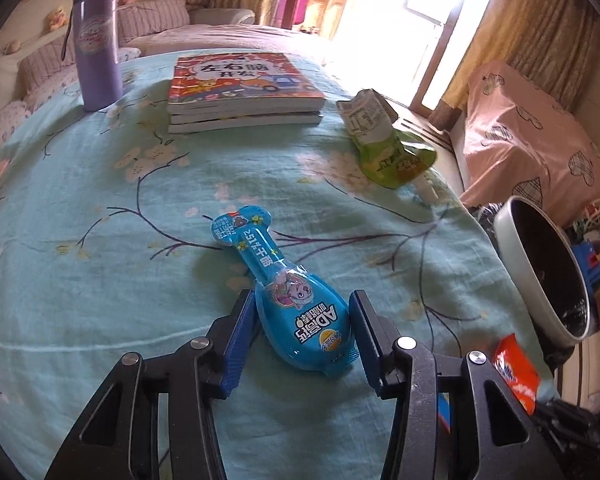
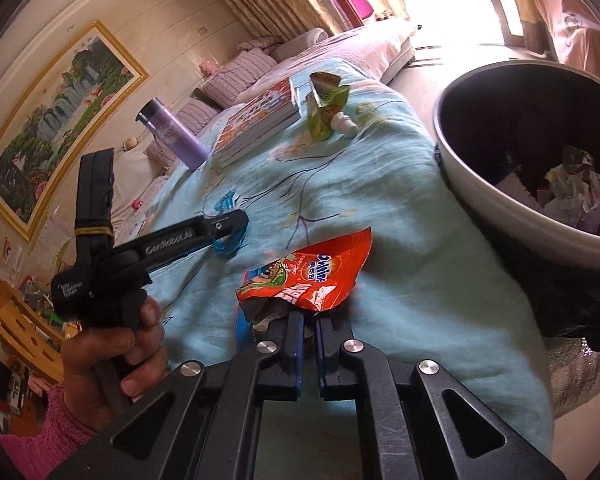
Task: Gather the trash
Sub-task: 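Grasp the blue candy toy with the left gripper while the right grasps the orange snack bag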
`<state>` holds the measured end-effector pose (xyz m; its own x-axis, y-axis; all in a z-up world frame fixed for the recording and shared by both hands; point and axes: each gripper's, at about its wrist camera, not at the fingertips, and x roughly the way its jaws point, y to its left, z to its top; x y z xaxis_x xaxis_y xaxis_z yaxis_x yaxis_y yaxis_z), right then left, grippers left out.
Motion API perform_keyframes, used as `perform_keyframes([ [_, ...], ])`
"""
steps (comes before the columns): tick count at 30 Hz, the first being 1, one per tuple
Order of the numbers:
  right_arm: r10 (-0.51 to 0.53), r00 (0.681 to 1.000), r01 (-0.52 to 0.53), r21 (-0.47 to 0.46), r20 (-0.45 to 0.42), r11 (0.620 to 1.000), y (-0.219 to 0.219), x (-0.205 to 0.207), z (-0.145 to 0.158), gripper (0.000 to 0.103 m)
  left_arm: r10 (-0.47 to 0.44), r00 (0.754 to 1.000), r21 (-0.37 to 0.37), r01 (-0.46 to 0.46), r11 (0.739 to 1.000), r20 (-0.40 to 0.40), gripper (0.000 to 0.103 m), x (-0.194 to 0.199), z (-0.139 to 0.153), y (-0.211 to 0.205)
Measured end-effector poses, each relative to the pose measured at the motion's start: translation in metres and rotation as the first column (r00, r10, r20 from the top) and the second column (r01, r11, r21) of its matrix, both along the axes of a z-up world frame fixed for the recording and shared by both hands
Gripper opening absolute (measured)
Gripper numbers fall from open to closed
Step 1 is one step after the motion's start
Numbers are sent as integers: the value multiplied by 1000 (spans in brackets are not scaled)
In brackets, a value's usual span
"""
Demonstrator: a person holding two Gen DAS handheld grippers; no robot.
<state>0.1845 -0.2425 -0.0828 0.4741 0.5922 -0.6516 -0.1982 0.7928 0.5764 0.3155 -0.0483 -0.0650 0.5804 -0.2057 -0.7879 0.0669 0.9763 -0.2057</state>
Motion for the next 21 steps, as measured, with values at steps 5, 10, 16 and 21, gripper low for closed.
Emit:
perform_keyframes([
  [5, -24, 999, 24, -15, 25, 1000, -7, -5, 7, 3, -61, 998, -25, 62, 998, 16, 46, -19, 6, -2],
  [10, -47, 997, 48, -24, 56, 999, -17, -8, 18, 3, -95, 995, -39, 97, 995, 40, 45, -43, 18, -2],
  [16, -80, 994, 81, -20, 78, 996, -28, -12, 27, 3, -137, 989, -49, 140, 989, 63, 45, -69, 36, -7],
  [21, -106, 990, 108, -14, 90, 994, -39, -17, 31, 3, -167, 983, -43, 170, 984, 73, 45, -86, 44, -16],
])
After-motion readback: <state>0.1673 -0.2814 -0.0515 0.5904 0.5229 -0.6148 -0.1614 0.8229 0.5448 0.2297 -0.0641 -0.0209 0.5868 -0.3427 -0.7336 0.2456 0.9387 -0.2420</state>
